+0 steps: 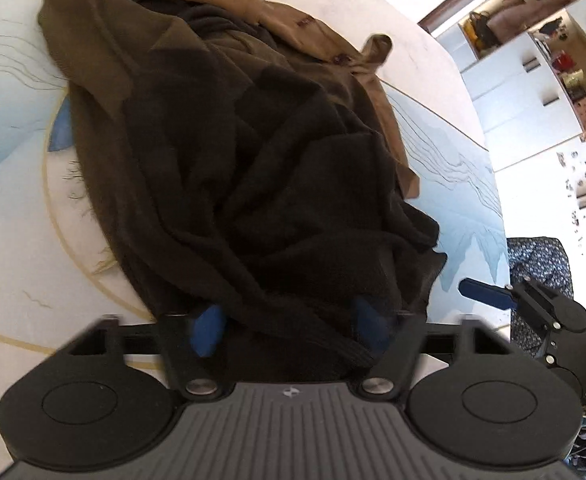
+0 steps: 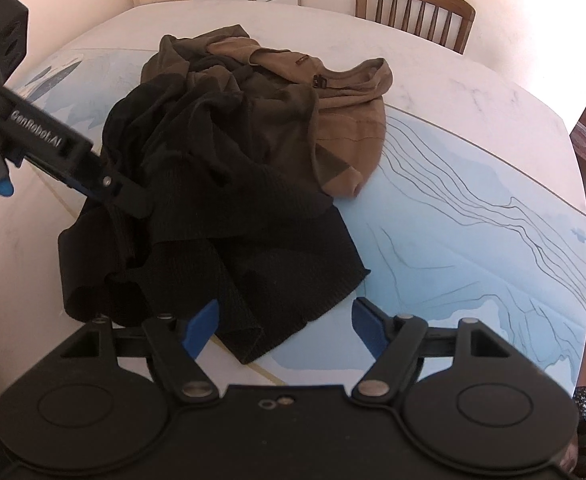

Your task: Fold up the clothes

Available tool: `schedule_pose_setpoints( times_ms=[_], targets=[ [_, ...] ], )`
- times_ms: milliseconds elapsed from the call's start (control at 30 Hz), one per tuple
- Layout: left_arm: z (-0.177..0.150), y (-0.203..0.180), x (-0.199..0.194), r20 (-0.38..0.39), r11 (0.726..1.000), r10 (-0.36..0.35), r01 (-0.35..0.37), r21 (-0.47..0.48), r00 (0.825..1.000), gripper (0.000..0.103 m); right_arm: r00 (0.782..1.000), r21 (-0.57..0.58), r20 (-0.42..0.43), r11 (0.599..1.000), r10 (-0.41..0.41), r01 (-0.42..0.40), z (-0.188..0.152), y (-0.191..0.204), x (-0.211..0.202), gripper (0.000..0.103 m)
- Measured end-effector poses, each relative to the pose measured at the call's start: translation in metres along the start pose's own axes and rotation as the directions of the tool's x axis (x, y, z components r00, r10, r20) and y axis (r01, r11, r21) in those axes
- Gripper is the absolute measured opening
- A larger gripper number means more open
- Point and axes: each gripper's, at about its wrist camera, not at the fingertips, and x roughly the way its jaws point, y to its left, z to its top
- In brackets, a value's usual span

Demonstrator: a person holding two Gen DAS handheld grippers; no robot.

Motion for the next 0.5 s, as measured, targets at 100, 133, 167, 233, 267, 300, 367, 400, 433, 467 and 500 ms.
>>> schedule_pose_setpoints(
  times_ms=[100,133,167,233,267,300,367,400,433,467,500],
  targets=[
    [-0.006,0.013,-0.015,0.033,1.0,0.006,-0.005,-0.023,0.999,0.004,1.0,-0.007,0.006,1.0,0.004,-0.004,0.0,-0.001,-0.001,0.103],
    [-0.009,0.022,-0.024,0.048,0.999,0.021,-0.019,-0.041,0.999,0.003,1.0,-0.009,0.008,1.0,0.005,-0.005,0.0,-0.001,-0.001,0.103],
    [-0.011,0.031,-0.032,0.064,0.998,0.037,-0.033,-0.06,0.997,0.003,1.0,-0.008,0.01,1.0,0.006,-0.006,0.001,-0.001,-0.001,0.103],
    [-0.017,0.049,-0.05,0.093,0.993,0.069,-0.06,-0.098,0.993,0.003,1.0,-0.008,0.016,1.0,0.007,-0.007,0.002,-0.002,0.0,0.103],
    [-0.02,0.059,-0.059,0.108,0.99,0.085,-0.073,-0.118,0.991,0.003,1.0,-0.009,0.018,1.0,0.01,-0.01,0.002,-0.002,0.0,0.103],
    [-0.023,0.068,-0.068,0.122,0.987,0.102,-0.085,-0.137,0.987,0.003,1.0,-0.009,0.02,1.0,0.013,-0.013,0.003,-0.002,0.0,0.103],
    [-0.029,0.086,-0.086,0.148,0.978,0.136,-0.109,-0.176,0.98,0.003,1.0,-0.013,0.021,1.0,0.01,-0.009,0.005,-0.003,0.002,0.103],
    [-0.032,0.095,-0.095,0.161,0.973,0.153,-0.12,-0.196,0.975,0.002,1.0,-0.015,0.022,1.0,0.008,-0.008,0.005,-0.004,0.002,0.103],
    [-0.035,0.105,-0.104,0.174,0.968,0.17,-0.131,-0.216,0.97,0.002,1.0,-0.017,0.022,1.0,0.007,-0.006,0.006,-0.004,0.003,0.103],
    [-0.038,0.114,-0.113,0.186,0.961,0.188,-0.142,-0.236,0.964,0.002,1.0,-0.019,0.023,1.0,0.005,-0.005,0.007,-0.004,0.004,0.103],
    [-0.041,0.122,-0.12,0.191,0.955,0.206,-0.154,-0.253,0.96,0.002,1.0,-0.021,0.023,1.0,0.004,-0.003,0.007,-0.005,0.005,0.103]
  ],
)
